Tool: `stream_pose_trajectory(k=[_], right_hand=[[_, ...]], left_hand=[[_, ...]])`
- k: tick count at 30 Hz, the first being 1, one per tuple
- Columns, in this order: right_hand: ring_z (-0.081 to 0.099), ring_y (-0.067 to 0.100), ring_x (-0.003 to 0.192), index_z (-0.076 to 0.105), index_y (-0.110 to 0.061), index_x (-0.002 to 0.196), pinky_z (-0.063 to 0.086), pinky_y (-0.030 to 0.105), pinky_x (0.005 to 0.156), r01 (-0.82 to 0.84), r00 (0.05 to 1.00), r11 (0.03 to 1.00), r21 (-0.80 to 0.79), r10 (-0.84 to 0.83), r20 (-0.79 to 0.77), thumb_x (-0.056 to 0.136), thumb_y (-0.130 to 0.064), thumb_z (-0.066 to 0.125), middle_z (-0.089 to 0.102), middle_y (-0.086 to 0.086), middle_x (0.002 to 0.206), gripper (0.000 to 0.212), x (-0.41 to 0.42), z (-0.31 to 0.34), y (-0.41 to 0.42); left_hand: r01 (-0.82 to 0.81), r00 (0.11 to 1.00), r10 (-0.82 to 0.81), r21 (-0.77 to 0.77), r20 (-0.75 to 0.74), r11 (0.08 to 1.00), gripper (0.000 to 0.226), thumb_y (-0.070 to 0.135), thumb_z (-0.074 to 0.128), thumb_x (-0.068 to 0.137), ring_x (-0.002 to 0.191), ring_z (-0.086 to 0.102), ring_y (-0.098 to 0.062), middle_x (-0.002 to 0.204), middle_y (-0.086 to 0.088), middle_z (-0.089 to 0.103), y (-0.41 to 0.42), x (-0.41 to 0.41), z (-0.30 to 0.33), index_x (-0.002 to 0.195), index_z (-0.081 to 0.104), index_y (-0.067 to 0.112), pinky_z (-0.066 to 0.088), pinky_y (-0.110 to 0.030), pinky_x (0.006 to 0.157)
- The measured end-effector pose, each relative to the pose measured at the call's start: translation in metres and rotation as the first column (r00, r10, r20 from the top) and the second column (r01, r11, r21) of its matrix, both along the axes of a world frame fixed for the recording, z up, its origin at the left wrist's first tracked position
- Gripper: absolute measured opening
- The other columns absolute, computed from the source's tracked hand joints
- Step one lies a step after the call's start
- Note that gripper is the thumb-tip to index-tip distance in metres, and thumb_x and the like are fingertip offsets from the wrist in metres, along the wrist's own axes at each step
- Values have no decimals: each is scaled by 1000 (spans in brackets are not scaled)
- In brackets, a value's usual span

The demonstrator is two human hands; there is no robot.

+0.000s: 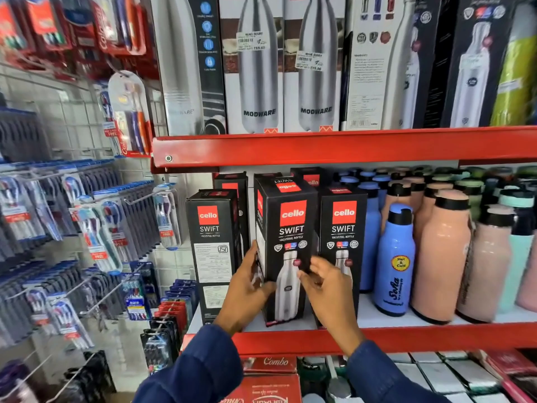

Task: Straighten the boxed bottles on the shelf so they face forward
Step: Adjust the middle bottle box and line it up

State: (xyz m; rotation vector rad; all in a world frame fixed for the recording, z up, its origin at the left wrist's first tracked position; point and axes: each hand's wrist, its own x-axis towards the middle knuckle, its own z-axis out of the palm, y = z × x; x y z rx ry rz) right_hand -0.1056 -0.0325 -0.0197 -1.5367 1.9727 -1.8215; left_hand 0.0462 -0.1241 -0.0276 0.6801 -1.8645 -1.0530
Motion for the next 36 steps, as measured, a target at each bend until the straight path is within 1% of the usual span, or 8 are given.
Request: stream_pose_trajectory(k=[4, 15, 20, 22, 25, 28, 32, 36], right_hand=[[66, 13, 97, 58, -2, 122, 40, -8, 67, 48, 999, 999, 22, -48, -3, 83, -15, 70, 70, 12, 113, 43, 2, -11, -7], [63, -3, 82, 65, -10, 116, 40, -5, 66, 69, 993, 996, 51, -64, -96, 87, -10, 64, 73, -1, 101, 30, -2, -18, -18], [59, -9, 90, 59, -9, 124, 47, 5, 85, 33, 997, 999, 35, -30, -69, 87, -7, 64, 68, -5, 107, 37, 2, -17, -9], [59, -11, 92, 58, -9, 125, 41, -3, 82, 54, 998, 999, 5, -54, -45, 87, -8, 64, 69, 0, 113, 39, 4, -16, -1], [61, -19, 80, 64, -9, 118, 44, -4, 72, 100, 995, 986, -133, -99, 11, 85, -7, 65, 72, -2, 102, 33, 13, -8, 12], [65, -9, 87, 66, -17, 116, 52, 6, 74, 18, 999, 979, -203, -23, -24, 87, -11, 65, 71, -10, 101, 30, 35, 5, 16], [64, -5, 99, 60, -21, 125, 55, 19, 87, -155, 986, 982, -110, 146, -85, 91, -7, 54, 71, -5, 111, 37, 73, 8, -6], [55, 3, 118, 43, -17, 138, 42, 14, 101, -268, 964, 963, 27, 267, 7, 93, -6, 45, 58, 1, 133, 47, 102, 5, -36]], left_hand=[[-4, 998, 4, 2, 58, 1000, 84, -7, 57, 88, 138, 43, 1, 152, 11, 47, -6, -3, -11, 154, 23, 30, 31, -42, 122], [-95, 989, 97, -21, 111, 995, 64, 1, 52, 96, 129, 55, -3, 140, 7, 60, -11, -12, -19, 152, 32, 23, 40, -38, 116], [-138, 977, 153, -109, 148, 984, 62, 10, 55, 96, 133, 52, -8, 144, 9, 54, -5, -8, -18, 153, 31, 20, 44, -37, 113], [-143, 976, 159, -116, 150, 983, 62, 12, 58, 95, 137, 48, -10, 147, 9, 50, 6, 0, -12, 152, 34, 19, 45, -31, 112], [-296, 952, 306, -196, 20, 935, 40, 8, 63, 91, 104, 69, -3, 123, 9, 69, 30, 24, -2, 129, 63, 20, 50, -3, 84], [-513, 858, 478, -300, -185, 805, 22, 9, 68, 85, 76, 70, -5, 87, 15, 76, 40, 53, 6, 97, 76, 26, 53, -10, 65], [-616, 787, 574, -224, -225, 755, 35, 10, 71, 84, 90, 62, -14, 104, 8, 65, 21, 71, 6, 116, 62, 22, 49, -22, 78], [-522, 851, 526, -125, -10, 843, 78, 16, 78, 77, 125, 50, -21, 136, -2, 51, -1, 83, -4, 141, 35, 14, 41, -37, 108]])
